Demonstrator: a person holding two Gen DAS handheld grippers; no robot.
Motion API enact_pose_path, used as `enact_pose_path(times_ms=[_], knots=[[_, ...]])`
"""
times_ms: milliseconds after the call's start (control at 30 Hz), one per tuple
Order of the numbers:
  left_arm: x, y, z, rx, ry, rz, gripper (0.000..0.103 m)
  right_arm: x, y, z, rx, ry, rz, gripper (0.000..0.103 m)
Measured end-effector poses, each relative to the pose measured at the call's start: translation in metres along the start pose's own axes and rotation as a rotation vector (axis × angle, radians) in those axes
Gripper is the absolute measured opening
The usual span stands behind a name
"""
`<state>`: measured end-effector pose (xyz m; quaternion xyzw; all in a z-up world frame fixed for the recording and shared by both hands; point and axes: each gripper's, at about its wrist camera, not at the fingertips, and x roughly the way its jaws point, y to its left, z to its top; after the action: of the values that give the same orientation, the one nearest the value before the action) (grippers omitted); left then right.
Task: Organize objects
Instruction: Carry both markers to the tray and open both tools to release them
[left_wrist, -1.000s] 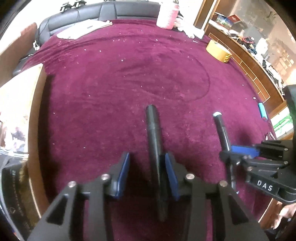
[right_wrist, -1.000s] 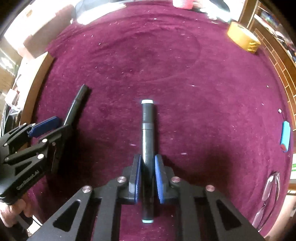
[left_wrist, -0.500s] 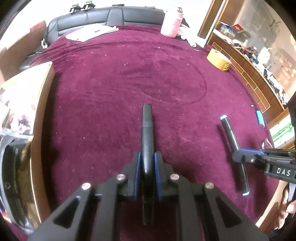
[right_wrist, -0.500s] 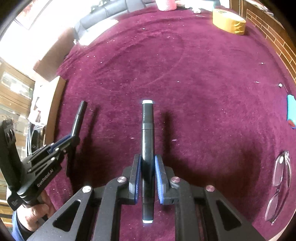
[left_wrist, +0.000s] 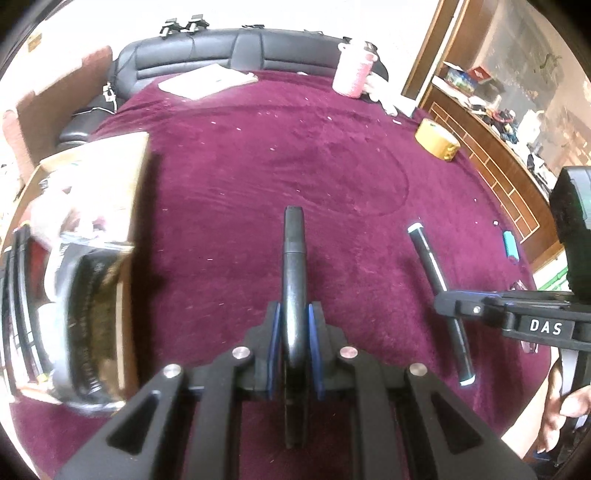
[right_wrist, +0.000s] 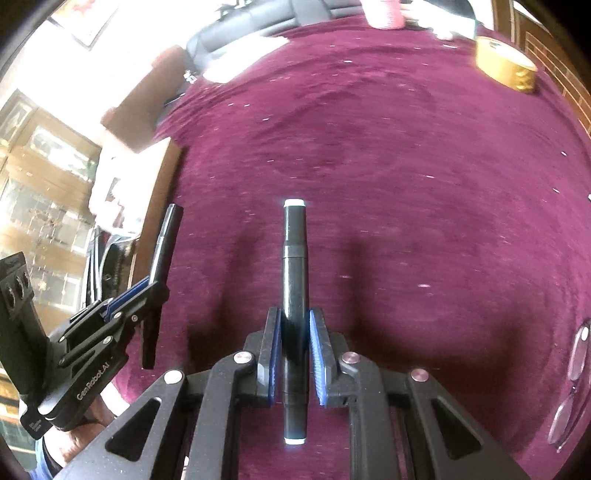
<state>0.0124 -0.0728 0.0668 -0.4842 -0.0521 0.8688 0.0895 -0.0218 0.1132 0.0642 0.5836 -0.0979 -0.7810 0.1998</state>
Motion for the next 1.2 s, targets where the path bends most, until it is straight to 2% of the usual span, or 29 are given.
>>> enact_pose_path(times_ms=[300,700,1000,1200], knots=[[-0.039,0.035,-0.003,-0.061,-0.064,0.019,0.014,0.010,0.058,0.014,-0.086,0.022,0.052,0.017],[-0.082,0.116,0.001,-0.163,-0.140,0.077,0.014,0.036,0.153,0.054,-0.201,0.040,0.124,0.017],[-0.080,0.186,0.004,-0.247,-0.123,0.104,0.014,0.082,0.229,0.104,-0.272,0.067,0.132,0.017],[-0.066,0.212,0.011,-0.278,-0.105,0.104,0.014,0.123,0.260,0.133,-0.327,0.069,0.063,0.017]])
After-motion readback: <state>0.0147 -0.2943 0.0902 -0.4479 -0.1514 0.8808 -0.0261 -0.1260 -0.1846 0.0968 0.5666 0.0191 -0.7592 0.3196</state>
